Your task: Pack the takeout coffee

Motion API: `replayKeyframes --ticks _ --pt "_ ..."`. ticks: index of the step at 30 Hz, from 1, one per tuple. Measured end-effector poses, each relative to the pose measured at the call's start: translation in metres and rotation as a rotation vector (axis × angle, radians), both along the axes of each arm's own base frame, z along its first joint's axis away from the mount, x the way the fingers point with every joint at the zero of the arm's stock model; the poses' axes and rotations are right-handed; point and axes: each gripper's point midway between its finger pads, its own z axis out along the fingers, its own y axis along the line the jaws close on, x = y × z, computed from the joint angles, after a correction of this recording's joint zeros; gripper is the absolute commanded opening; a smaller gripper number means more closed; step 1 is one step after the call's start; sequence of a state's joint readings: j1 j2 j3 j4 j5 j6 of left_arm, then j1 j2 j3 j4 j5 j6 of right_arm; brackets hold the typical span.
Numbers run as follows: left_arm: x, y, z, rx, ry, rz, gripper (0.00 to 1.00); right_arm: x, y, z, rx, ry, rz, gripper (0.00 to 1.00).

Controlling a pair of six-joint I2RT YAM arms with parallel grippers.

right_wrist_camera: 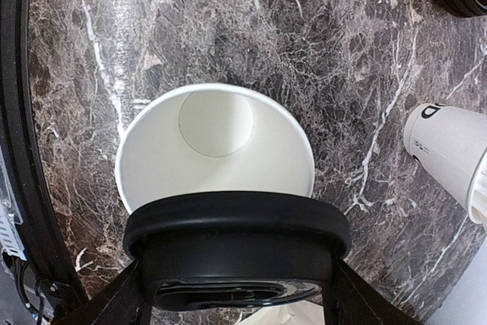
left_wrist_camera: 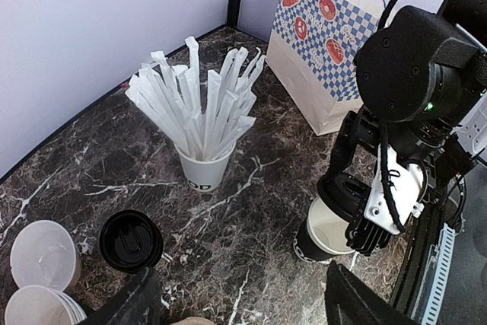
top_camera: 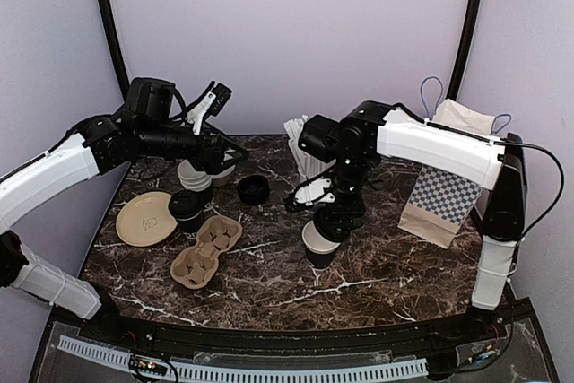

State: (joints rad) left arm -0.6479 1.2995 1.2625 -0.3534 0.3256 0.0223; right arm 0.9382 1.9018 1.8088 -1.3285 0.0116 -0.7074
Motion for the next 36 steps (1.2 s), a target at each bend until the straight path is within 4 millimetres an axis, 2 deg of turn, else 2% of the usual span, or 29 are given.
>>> replayKeyframes --ticks 10,26,36 --pt "0.001 -0.001 -0.003 0.004 0.008 -0.004 0.76 0.002 0.01 0.016 0.035 -0.028 0.023 0.77" --pt "0.0 -0.002 -0.005 0.005 0.012 -0.006 0.76 0.001 0.013 -0.007 -0.025 0.0 0.034 0.84" --pt "0.0 -0.001 -0.007 0.008 0.015 -0.006 0.76 -0.002 0.015 -0.008 -0.027 0.005 0.042 0.85"
